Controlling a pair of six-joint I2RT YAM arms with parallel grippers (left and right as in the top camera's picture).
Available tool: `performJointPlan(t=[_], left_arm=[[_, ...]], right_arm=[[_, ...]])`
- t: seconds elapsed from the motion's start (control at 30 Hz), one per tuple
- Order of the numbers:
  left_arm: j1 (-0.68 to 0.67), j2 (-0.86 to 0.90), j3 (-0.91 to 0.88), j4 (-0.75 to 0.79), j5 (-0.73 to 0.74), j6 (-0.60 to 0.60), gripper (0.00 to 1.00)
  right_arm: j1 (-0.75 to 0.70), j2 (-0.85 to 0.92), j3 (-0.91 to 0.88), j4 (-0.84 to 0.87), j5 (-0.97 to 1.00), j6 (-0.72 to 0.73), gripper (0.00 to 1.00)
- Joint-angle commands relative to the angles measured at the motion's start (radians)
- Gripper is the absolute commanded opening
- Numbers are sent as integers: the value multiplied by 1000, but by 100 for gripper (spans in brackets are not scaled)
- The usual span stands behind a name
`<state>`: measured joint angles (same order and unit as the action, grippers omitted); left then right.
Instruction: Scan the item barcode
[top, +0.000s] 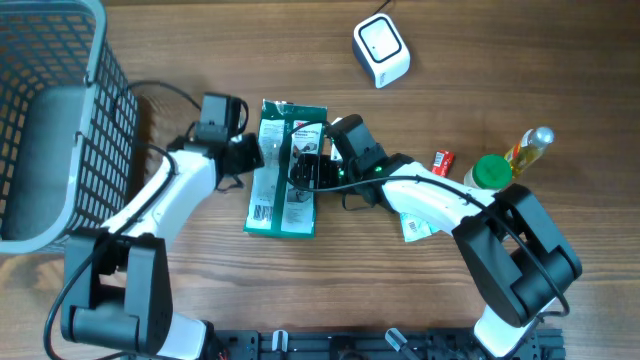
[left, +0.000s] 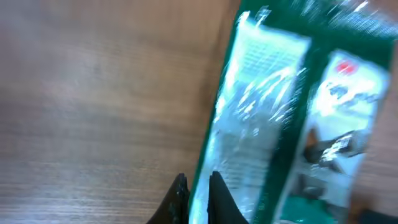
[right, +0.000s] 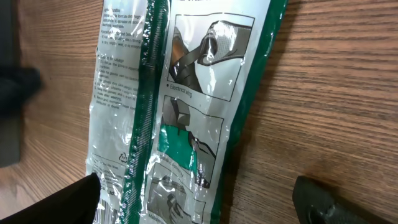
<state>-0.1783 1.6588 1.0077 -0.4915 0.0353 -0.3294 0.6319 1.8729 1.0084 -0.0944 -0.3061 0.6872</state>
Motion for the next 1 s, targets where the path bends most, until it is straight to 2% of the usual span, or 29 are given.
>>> performJointPlan(t=[0.0,0.63,0.97], left_arm=[[11,-8,68,-27,13,38,4],[10,249,15,-34,80,37,4],[14,252,3,-34,77,47,4]], right_arm=[[-3,35,-16,-3,-10,-7,100],[-5,35,-16,-19,-39,-3,99],[-43,35,-16,-56,-45,-3,99]])
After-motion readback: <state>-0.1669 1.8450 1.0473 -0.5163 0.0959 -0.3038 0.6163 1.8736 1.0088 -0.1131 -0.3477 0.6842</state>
